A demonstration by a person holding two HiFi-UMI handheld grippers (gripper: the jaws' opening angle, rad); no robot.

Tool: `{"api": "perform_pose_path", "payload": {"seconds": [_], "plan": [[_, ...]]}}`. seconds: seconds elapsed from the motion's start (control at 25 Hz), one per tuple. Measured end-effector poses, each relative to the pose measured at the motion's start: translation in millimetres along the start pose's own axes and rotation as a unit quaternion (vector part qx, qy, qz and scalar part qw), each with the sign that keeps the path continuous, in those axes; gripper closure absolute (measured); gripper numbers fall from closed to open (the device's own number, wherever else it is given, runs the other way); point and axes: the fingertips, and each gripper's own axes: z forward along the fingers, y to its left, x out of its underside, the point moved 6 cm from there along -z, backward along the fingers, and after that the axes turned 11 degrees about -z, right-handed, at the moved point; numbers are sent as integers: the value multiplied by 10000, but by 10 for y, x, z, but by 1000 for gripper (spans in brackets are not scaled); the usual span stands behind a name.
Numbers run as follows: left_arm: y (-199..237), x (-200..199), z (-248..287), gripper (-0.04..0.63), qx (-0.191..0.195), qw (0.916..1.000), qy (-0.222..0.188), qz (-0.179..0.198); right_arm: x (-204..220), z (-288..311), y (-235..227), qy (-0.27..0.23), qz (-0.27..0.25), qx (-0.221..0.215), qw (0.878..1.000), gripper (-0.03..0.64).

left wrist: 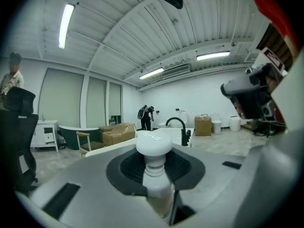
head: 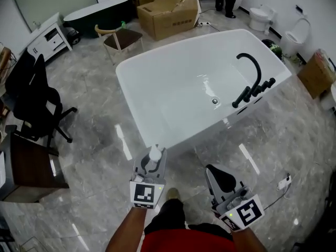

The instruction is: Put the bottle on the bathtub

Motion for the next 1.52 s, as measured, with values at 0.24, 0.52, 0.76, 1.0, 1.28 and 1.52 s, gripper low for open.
{"api": "perform_pose_path", "payload": {"seconds": [0.24,0.52,0.76,1.0,1.28,1.52], "plan": [[494,511,605,509,81,9988,465,-151,244,489,-183,334,35,161,9993,614],[789,967,908,509,175,9966,698,-396,458,784,-259,662,16,306,9973,614],[887,1120,952,509,268,9961,719,-434,495,928,-212,811,-28,300,9963,614],[886,1282,945,505,529,9957,668,-361,469,1010,-117,848,-77,322,9958,614],[841,1282,896,357,788,9930,790,-391,353,994,-53,897,-156,284,9954,614],[868,1001,710,324,605,9958,581,-372,341,986,-55,957,-163,150,9952,613]]}}
